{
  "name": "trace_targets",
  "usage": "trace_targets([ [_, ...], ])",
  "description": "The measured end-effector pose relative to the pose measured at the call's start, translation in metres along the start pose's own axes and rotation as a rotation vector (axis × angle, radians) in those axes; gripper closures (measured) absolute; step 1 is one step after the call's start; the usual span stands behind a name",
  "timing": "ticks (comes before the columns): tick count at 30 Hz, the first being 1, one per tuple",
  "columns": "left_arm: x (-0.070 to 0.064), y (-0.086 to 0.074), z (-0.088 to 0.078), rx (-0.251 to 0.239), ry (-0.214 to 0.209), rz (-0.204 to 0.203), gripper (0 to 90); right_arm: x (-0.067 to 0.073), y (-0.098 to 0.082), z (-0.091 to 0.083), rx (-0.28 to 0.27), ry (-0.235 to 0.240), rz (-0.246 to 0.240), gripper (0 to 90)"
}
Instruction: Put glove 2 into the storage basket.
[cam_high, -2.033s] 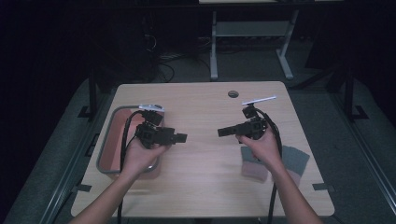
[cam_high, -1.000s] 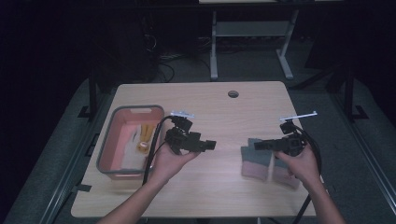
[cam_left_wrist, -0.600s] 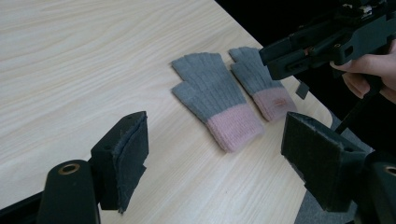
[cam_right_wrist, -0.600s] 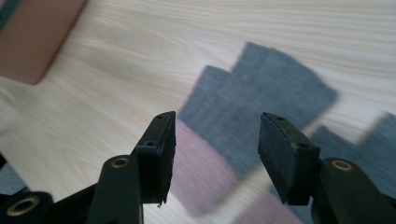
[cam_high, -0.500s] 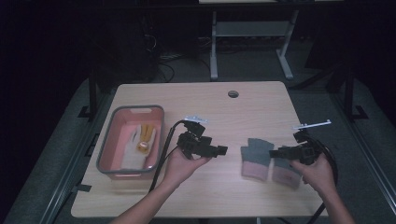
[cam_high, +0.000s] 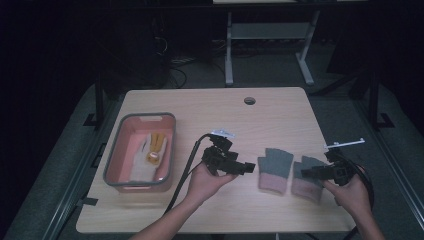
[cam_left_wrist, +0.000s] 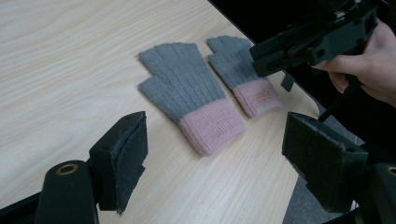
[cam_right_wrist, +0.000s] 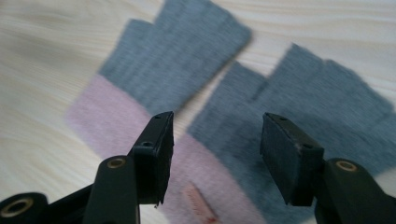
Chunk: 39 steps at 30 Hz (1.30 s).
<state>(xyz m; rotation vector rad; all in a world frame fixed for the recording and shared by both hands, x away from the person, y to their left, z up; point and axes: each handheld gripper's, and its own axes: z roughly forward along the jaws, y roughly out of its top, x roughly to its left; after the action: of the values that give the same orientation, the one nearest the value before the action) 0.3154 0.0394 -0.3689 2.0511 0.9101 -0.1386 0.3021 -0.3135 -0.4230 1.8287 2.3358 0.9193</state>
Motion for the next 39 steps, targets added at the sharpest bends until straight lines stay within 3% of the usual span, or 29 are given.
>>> trace_targets([
  [9,-0.001,-0.005,0.011,0.010,-0.012,-0.016,22.2,-0.012,-0.011,0.009,0.042,-0.081,0.000,45.8],
  [17,-0.002,-0.008,0.012,0.016,-0.012,-0.019,22.3,-0.006,-0.013,0.016,0.077,-0.136,-0.042,46.3],
  [22,-0.001,-0.010,0.010,0.020,-0.005,-0.018,22.3,-0.001,-0.011,0.018,0.103,-0.169,-0.051,52.8],
  [31,0.004,-0.016,0.008,0.009,0.009,-0.036,22.8,0.002,-0.007,0.020,0.126,-0.152,-0.030,74.0],
  [39,0.008,-0.016,0.004,0.005,0.021,-0.038,22.8,0.003,-0.005,0.014,0.103,-0.151,-0.005,84.3],
])
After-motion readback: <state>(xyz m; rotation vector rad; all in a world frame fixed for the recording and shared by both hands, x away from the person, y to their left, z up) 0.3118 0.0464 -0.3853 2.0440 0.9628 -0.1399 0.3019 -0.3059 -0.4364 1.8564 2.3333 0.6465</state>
